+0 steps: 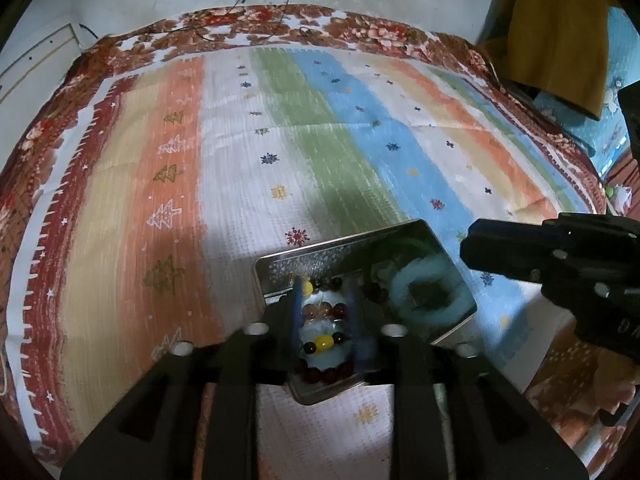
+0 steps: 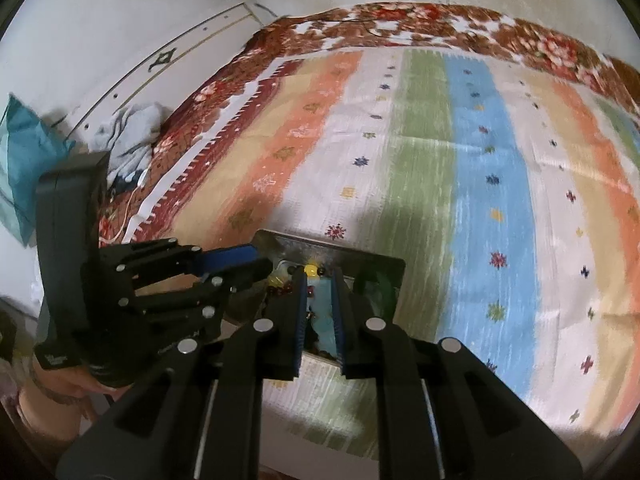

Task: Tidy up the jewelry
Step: 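Open left tool over silver tin while right tool opens to drop bracelet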

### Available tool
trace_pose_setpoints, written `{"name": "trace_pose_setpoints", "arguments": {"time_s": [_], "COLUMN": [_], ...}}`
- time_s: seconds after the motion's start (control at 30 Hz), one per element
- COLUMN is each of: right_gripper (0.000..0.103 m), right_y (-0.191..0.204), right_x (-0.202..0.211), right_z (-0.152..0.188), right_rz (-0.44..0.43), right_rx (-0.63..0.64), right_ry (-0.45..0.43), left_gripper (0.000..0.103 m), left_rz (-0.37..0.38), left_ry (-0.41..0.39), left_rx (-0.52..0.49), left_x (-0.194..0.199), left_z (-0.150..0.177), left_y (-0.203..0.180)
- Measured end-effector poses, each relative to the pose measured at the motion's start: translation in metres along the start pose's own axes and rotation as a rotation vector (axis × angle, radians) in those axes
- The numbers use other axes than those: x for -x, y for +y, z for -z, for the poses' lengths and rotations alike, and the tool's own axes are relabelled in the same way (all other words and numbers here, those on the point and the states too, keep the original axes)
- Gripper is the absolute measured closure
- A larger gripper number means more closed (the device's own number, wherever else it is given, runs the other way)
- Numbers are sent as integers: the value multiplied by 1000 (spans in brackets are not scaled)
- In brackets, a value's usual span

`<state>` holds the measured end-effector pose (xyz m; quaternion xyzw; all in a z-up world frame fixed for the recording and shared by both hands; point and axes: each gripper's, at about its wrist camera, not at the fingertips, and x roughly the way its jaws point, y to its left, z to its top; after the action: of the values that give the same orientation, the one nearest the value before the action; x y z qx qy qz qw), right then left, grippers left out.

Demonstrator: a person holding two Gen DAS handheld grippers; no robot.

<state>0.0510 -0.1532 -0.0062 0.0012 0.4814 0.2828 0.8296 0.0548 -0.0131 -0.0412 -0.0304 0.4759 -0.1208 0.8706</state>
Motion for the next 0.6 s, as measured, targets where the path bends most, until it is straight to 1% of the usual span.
{"name": "trace_pose_setpoints", "arguments": {"time_s": [0.03, 0.07, 0.1, 0.13, 0.2, 0.27, 0.3, 0.33, 0.37, 0.43, 0.5, 0.53, 0.6], "right_gripper": [78, 70, 67, 66, 55, 50, 43, 41, 38, 36, 29, 28, 21], "right_y": [-3, -5, -7, -9, -13, -16, -16, -17, -17, -18, -19, -18, -18], "right_x": [2, 4, 6, 9, 12, 16, 17, 18, 18, 20, 23, 26, 29], "right_z": [1, 0, 2, 3, 7, 13, 14, 18, 20, 25, 29, 31, 33], "right_rz": [1, 6, 13, 17, 25, 39, 45, 58, 68, 93, 106, 114, 129], "right_rx": [-10, -19, -30, -35, -50, -55, -53, -48, -44, -35, -37, -36, -31], "right_ry": [-7, -14, -24, -31, -39, -47, -49, -53, -55, -58, -69, -82, -103], "left_gripper": [58, 55, 55, 55, 48, 43, 40, 39, 36, 31, 25, 23, 13], "left_rz": [-7, -18, -27, -36, -47, -51, -52, -54, -57, -58, -58, -59, -73], "left_ry": [-3, -3, -1, 0, 3, -1, -3, -6, -9, -15, -20, -25, -43], "left_rx": [2, -1, -5, -7, -8, -8, -10, -13, -15, -14, -11, -12, -27], "left_x": [0, 1, 1, 1, 2, 4, 6, 7, 8, 11, 13, 14, 17], "left_z": [1, 2, 4, 5, 8, 12, 13, 14, 15, 17, 18, 19, 21], "left_y": [0, 0, 0, 0, 1, 1, 1, 1, 1, 1, 1, 1, -1]}}
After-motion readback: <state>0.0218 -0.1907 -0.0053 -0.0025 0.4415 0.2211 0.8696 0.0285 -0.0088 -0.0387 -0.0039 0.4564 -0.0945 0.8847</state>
